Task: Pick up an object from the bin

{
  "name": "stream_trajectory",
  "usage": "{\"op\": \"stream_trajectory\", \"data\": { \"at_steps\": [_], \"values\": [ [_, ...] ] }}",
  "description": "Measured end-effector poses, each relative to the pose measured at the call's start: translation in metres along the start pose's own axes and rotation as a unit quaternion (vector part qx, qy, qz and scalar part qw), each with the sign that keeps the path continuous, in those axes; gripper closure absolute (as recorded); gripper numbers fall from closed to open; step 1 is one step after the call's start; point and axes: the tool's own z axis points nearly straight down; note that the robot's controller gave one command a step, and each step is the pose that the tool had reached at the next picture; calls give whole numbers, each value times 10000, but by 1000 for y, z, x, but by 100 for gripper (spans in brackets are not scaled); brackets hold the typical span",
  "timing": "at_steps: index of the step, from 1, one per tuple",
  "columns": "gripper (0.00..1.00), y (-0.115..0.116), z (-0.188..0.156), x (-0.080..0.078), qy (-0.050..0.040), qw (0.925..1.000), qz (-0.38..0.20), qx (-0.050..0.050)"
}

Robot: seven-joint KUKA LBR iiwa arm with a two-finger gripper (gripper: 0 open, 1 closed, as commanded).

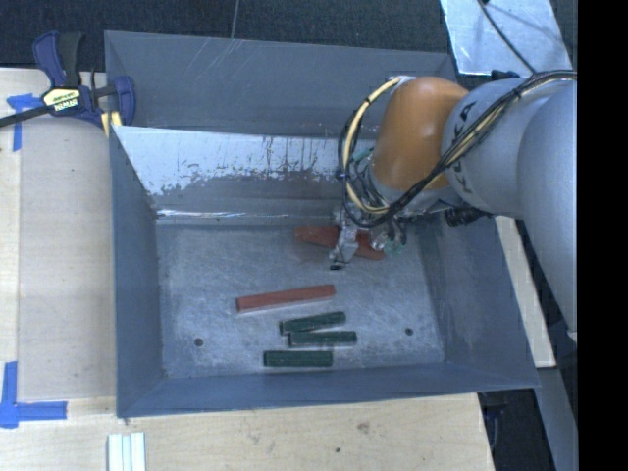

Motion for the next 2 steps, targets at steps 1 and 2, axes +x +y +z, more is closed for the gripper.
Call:
{"op": "stream_trajectory", "data": {
  "at_steps": [1,2],
  "values": [
    [100,0,0,0,0,10000,-1,0],
    [100,0,-2,0,-4,10000,-4,2]
  ]
}}
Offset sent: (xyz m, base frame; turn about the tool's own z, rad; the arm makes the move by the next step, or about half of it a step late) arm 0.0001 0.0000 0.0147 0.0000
